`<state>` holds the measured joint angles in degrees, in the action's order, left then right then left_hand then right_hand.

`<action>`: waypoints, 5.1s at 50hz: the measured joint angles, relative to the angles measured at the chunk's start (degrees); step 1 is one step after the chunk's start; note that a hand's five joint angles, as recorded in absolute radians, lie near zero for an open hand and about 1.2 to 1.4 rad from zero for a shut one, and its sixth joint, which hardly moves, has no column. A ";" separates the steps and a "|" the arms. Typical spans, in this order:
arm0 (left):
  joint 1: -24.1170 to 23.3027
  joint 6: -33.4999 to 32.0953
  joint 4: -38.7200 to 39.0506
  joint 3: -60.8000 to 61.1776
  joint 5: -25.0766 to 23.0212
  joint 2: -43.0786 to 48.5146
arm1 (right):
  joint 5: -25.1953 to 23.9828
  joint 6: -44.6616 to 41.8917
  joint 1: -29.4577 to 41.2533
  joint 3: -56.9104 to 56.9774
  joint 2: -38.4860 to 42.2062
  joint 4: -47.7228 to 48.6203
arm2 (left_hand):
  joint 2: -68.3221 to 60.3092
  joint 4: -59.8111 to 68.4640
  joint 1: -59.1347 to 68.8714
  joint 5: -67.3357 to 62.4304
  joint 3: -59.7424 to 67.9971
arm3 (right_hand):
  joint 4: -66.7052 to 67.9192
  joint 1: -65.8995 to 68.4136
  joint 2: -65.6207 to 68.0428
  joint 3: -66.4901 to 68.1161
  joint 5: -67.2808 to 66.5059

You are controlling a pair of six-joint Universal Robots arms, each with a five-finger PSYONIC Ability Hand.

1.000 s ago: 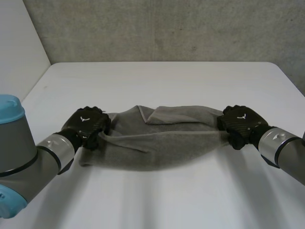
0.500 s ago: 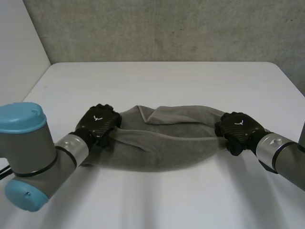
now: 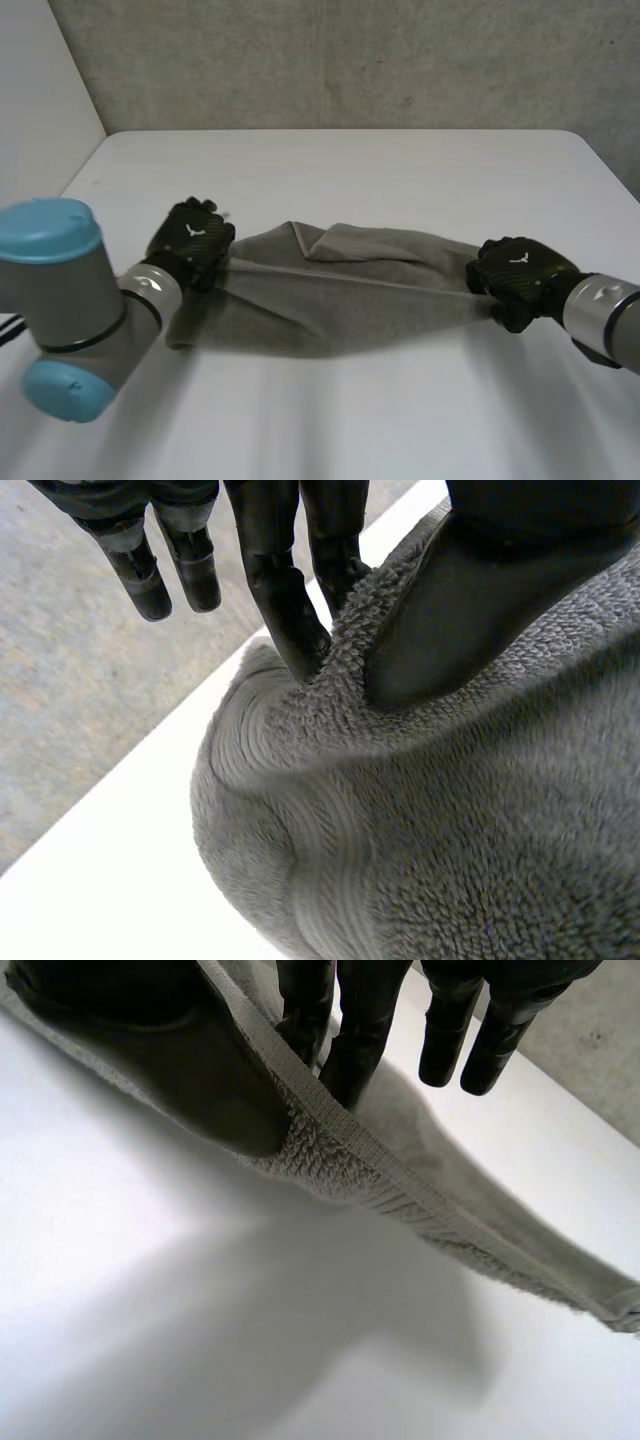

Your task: Fold the towel.

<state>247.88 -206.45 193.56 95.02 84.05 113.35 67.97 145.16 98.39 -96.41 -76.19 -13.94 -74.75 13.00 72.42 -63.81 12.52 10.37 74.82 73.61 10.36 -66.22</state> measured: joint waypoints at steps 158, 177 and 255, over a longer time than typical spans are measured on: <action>2.98 -9.57 -4.13 -34.58 -9.01 26.10 | -1.79 -10.86 -2.78 40.89 34.47 11.20 | 61.13 0.00 -58.60 60.66 0.00 | 0.00 -59.25 -58.28 0.00 62.48; 4.50 -9.20 2.45 -28.36 -10.36 13.79 | -2.01 3.18 -3.53 33.30 21.13 14.33 | 58.22 0.00 -55.53 56.80 0.00 | 0.00 -59.78 -57.90 0.00 60.90; 10.01 10.56 3.37 -2.54 3.90 7.98 | -9.89 -7.72 -16.82 -1.03 14.60 20.51 | 56.16 0.00 -53.37 54.81 0.00 | 0.00 -5.76 -5.69 0.00 7.29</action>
<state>257.89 -195.88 196.92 92.48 87.95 121.33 58.08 137.45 81.56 -97.44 -61.59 6.57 -18.59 13.00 19.04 -9.00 12.52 10.37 69.06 67.91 10.36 -58.93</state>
